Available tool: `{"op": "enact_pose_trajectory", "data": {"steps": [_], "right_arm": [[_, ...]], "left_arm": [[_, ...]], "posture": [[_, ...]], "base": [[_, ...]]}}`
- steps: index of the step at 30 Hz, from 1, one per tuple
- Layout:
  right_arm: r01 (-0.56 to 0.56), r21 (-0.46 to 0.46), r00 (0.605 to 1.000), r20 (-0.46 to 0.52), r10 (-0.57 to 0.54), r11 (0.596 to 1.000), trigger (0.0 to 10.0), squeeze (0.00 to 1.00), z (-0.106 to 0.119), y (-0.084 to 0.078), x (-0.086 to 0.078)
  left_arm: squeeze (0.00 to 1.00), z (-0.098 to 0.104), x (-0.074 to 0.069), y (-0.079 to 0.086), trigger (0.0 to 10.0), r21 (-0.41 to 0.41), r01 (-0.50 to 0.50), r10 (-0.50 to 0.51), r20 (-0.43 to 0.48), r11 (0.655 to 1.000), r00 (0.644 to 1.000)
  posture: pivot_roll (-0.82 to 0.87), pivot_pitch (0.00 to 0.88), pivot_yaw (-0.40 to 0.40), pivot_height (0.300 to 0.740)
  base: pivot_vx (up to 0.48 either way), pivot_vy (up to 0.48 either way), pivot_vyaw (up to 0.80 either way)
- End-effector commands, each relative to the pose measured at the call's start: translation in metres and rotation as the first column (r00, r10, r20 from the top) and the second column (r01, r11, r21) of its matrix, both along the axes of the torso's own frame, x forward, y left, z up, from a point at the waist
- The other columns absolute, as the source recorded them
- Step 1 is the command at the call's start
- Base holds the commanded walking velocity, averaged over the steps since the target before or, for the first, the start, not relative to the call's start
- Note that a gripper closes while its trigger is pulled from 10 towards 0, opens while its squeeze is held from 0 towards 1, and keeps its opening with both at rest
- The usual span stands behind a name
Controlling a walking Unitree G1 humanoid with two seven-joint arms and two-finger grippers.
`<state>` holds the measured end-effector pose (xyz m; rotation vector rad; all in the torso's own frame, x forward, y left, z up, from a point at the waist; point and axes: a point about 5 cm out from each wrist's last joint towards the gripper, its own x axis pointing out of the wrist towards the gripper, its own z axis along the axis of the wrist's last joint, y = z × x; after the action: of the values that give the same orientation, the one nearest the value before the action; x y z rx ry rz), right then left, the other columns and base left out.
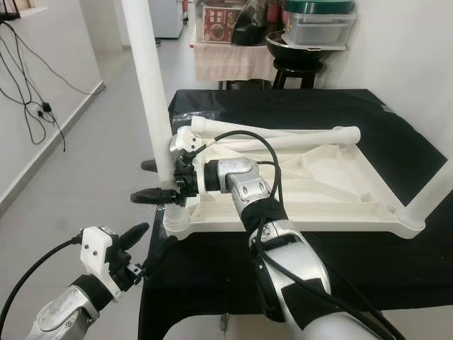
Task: Building children table
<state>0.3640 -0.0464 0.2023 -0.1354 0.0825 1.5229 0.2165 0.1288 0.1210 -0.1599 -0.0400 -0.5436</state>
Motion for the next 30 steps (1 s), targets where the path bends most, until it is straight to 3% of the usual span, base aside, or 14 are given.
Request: {"op": "enact_pose_trajectory", "data": {"steps": [1,8,11,12,15,16,17,18,19,20,21,28,29,30], "right_arm": [[-0.070,-0.011,0.997,-0.040,0.070,0.997,0.0,0.00,-0.009,0.010,-0.006],[-0.049,0.021,0.998,-0.036,0.050,0.999,0.0,0.00,-0.012,-0.001,-0.005],[0.021,0.048,1.000,-0.019,-0.020,0.999,0.0,0.00,-0.020,-0.011,-0.006],[0.134,0.017,0.991,-0.022,-0.133,0.991,0.0,0.00,-0.035,-0.010,-0.009],[0.134,0.017,0.991,-0.022,-0.133,0.991,0.0,0.00,-0.035,-0.010,-0.009],[0.516,-0.018,0.856,-0.017,-0.516,0.856,0.0,0.00,-0.063,-0.003,-0.013],[0.644,-0.069,0.762,-0.031,-0.647,0.762,0.0,0.00,-0.086,0.003,-0.035],[0.644,-0.069,0.762,-0.031,-0.647,0.762,0.0,0.00,-0.086,0.003,-0.035],[0.714,-0.099,0.693,-0.041,-0.720,0.693,0.0,0.00,-0.096,0.005,-0.052],[0.747,-0.089,0.659,-0.035,-0.752,0.659,0.0,0.00,-0.093,0.002,-0.049],[0.728,-0.074,0.682,-0.022,-0.731,0.682,0.0,0.00,-0.088,0.002,-0.044],[0.727,-0.066,0.685,-0.011,-0.729,0.684,0.0,0.00,-0.084,0.006,-0.034],[0.740,-0.076,0.670,0.003,-0.742,0.668,3.3,0.00,-0.082,0.007,-0.037],[0.747,-0.077,0.663,0.014,-0.748,0.660,10.0,0.15,-0.077,0.008,-0.039]], "left_arm": [[0.00,-0.001,-0.002,-0.001,10.0,-0.005,0.002,-0.002,-0.012,1.000,1.000],[0.00,0.000,-0.002,-0.001,10.0,-0.009,0.004,-0.004,-0.013,1.000,1.000],[0.00,0.001,-0.003,-0.002,10.0,-0.011,0.007,-0.007,-0.013,1.000,1.000],[0.00,0.001,-0.004,-0.001,10.0,-0.012,0.007,-0.008,-0.012,1.000,1.000],[0.00,0.001,-0.004,-0.001,10.0,-0.012,0.007,-0.008,-0.012,1.000,1.000],[0.00,0.001,-0.005,-0.001,10.0,-0.012,0.007,-0.007,-0.012,1.000,1.000],[0.00,0.001,-0.006,0.001,10.0,-0.013,0.007,-0.007,-0.013,1.000,1.000],[0.00,0.001,-0.006,0.001,10.0,-0.013,0.007,-0.007,-0.013,1.000,1.000],[0.00,0.002,-0.007,0.002,10.0,-0.014,0.007,-0.007,-0.013,1.000,1.000],[0.00,0.001,-0.007,0.002,10.0,-0.011,0.009,-0.010,-0.015,1.000,1.000],[0.00,0.001,-0.006,0.001,10.0,-0.015,0.012,-0.012,-0.019,1.000,1.000],[0.00,0.000,-0.006,0.001,10.0,-0.011,0.008,-0.009,-0.022,1.000,1.000],[0.00,0.000,-0.006,0.002,10.0,-0.012,0.000,0.000,-0.021,1.000,1.000],[0.00,0.000,-0.006,0.002,10.0,-0.012,-0.003,0.003,-0.021,1.000,1.000]], "posture": [[0.04,0.010,-0.036,0.740],[0.03,0.015,-0.033,0.740],[0.03,0.021,-0.032,0.740],[0.02,0.031,-0.042,0.740],[0.02,0.031,-0.042,0.740],[0.01,0.036,-0.044,0.740],[0.02,0.053,-0.024,0.740],[0.02,0.053,-0.024,0.740],[0.02,0.053,-0.024,0.740],[-0.01,0.027,-0.013,0.740],[-0.01,0.030,-0.017,0.740],[0.01,0.023,-0.022,0.740],[0.01,0.023,-0.022,0.740],[0.01,0.018,-0.023,0.740]], "base": [[0.000,0.000,0.00],[0.000,0.000,0.00],[0.000,0.000,0.00],[0.000,0.000,0.00],[0.000,0.000,0.00],[0.000,0.000,0.00],[0.000,0.000,0.00],[0.000,0.000,0.00],[0.000,0.000,0.00],[0.000,0.000,0.00],[0.000,0.000,0.00],[0.000,0.000,0.00],[0.000,0.000,0.00],[0.000,0.000,0.00]]}}
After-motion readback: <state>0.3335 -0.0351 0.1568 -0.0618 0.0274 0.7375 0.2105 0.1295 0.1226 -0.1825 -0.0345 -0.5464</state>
